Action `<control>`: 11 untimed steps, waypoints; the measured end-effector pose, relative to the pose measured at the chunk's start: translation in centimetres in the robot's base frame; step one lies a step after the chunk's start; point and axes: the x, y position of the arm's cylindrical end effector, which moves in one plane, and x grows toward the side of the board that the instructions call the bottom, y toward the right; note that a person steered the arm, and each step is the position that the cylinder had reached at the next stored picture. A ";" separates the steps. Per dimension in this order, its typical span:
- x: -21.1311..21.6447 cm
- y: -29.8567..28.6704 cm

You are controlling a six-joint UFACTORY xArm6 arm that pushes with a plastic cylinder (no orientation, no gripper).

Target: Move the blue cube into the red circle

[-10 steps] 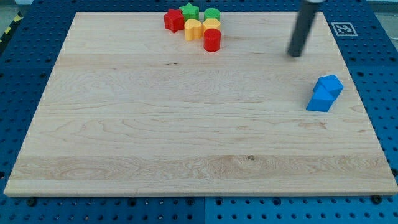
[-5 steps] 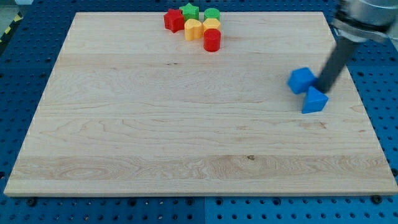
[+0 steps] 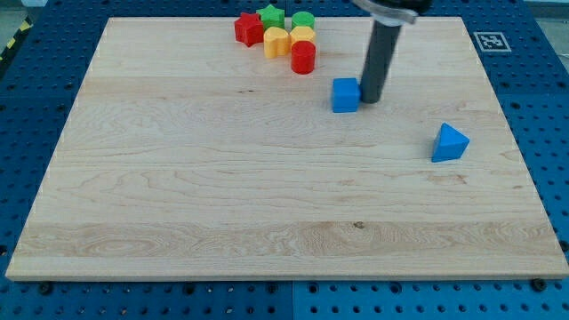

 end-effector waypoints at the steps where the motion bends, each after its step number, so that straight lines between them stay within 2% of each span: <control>1: 0.0 -5.3; 2: 0.0 -6.2; 3: 1.7 -5.4; 4: 5.1 -5.7; 5: 5.1 -7.9; 7: -3.2 -9.6; 9: 0.5 -10.8; 10: 0.5 -14.9; 11: -1.7 -15.3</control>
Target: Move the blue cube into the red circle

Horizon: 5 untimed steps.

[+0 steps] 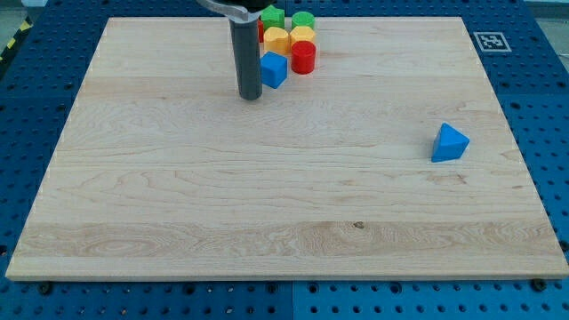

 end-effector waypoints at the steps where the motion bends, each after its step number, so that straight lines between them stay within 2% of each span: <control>1: -1.6 2.1; 5: -3.7 2.6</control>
